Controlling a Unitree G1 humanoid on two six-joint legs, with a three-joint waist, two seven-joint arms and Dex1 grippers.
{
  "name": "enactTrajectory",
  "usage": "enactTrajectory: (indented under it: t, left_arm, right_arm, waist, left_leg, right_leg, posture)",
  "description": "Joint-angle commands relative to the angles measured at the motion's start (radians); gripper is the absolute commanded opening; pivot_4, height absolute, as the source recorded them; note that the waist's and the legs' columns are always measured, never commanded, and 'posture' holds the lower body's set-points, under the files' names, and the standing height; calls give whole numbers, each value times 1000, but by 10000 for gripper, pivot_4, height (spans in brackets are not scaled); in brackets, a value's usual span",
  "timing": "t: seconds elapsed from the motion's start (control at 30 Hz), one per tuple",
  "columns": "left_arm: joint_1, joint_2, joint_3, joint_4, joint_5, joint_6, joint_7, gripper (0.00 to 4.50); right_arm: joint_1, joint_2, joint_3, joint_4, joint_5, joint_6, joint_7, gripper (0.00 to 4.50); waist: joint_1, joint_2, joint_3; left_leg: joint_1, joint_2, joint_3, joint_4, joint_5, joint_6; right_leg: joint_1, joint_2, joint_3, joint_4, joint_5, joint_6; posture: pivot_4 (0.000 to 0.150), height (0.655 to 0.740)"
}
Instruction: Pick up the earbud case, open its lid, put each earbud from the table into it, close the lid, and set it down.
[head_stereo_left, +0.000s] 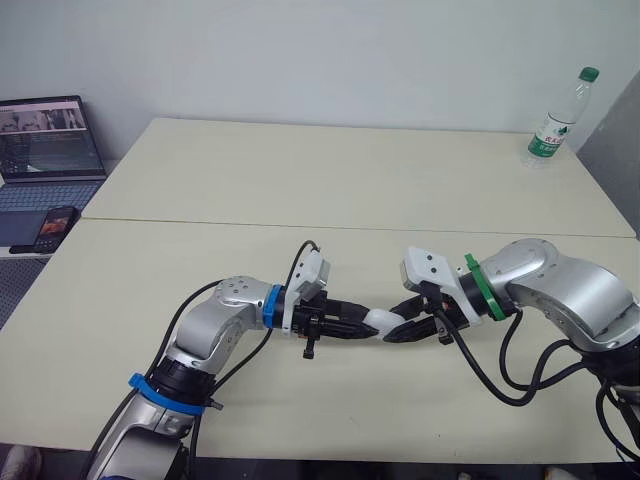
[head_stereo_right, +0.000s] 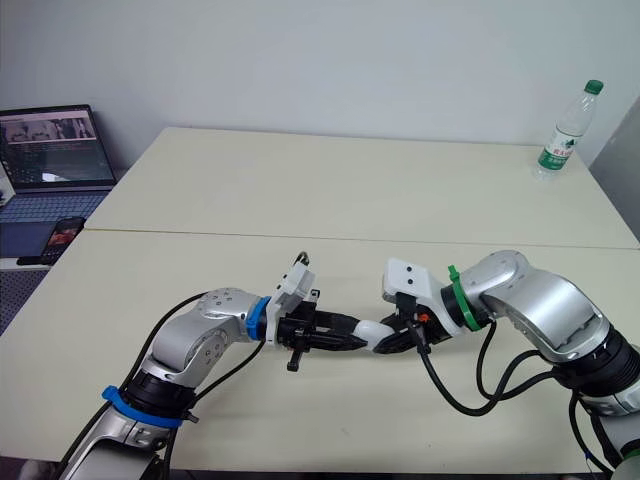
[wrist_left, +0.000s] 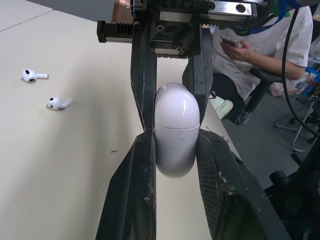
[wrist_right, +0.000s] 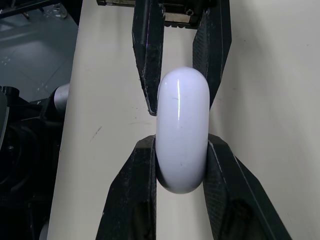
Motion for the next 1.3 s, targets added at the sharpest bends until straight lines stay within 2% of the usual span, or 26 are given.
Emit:
enactTrajectory:
  t: [0.03, 0.17, 0.43, 0.63, 0.77, 0.9, 1.17, 1.3]
  left_arm:
    - [8, -7, 10, -18, 8, -14, 17, 7661]
    - [17, -7, 32, -17, -3, -3, 29, 7661]
    - [37, -30, 82, -42, -52, 89, 114, 7661]
    - [41, -61, 136, -45, -96, 135, 180, 7661]
    - [52, -73, 166, -55, -124, 157, 218, 7661]
    - [63, -79, 172, -74, -129, 159, 238, 7661]
    - [70, -67, 164, -80, -114, 139, 228, 7661]
    - [71, -69, 164, -82, -114, 134, 229, 7661]
  right_arm:
    - [8, -16, -76, -37, 11, -24, -1, 21236]
    - [49, -53, -136, -65, 37, 0, -3, 36115]
    - [118, 1, -271, -110, 49, -41, -117, 36115]
    - [179, 185, -402, -79, 57, -149, -290, 36115]
    - [225, 270, -472, -127, 156, -111, -355, 28254]
    - [279, 238, -392, -176, 91, -137, -375, 13489]
    - [276, 175, -324, -134, -1, -200, -347, 13489]
    - [271, 152, -300, -116, -33, -240, -319, 22185]
  waist:
    - [0, 0, 0]
    - [0, 0, 0]
    - [-1, 0, 0]
    - [-1, 0, 0]
    - [0, 0, 0]
    - [0, 0, 0]
    - [-1, 0, 0]
    - [0, 0, 0]
  left_leg:
    - [0, 0, 0, 0, 0, 0]
    - [0, 0, 0, 0, 0, 0]
    - [0, 0, -1, 0, 0, 0]
    - [0, 0, -1, 1, 0, 0]
    - [0, -1, -1, 1, 0, 0]
    - [0, -1, -1, 1, 0, 0]
    - [1, -1, -1, 1, 0, 0]
    - [1, -1, -1, 1, 0, 0]
  right_leg:
    - [0, 0, 0, 0, 0, 0]
    - [0, 0, 0, 0, 0, 0]
    - [0, 0, -1, 1, 0, 0]
    - [0, 0, -1, 2, 0, 0]
    - [1, -1, -1, 1, 0, 0]
    - [1, -1, -1, 1, 0, 0]
    - [2, 0, 0, 2, 0, 0]
    - [2, 0, 0, 2, 0, 0]
  posture:
    - [1500, 7389]
    - [1500, 7389]
    - [1500, 7389]
    - [1500, 7389]
    - [1500, 7389]
    - [1500, 7389]
    - [1500, 7389]
    - [1500, 7389]
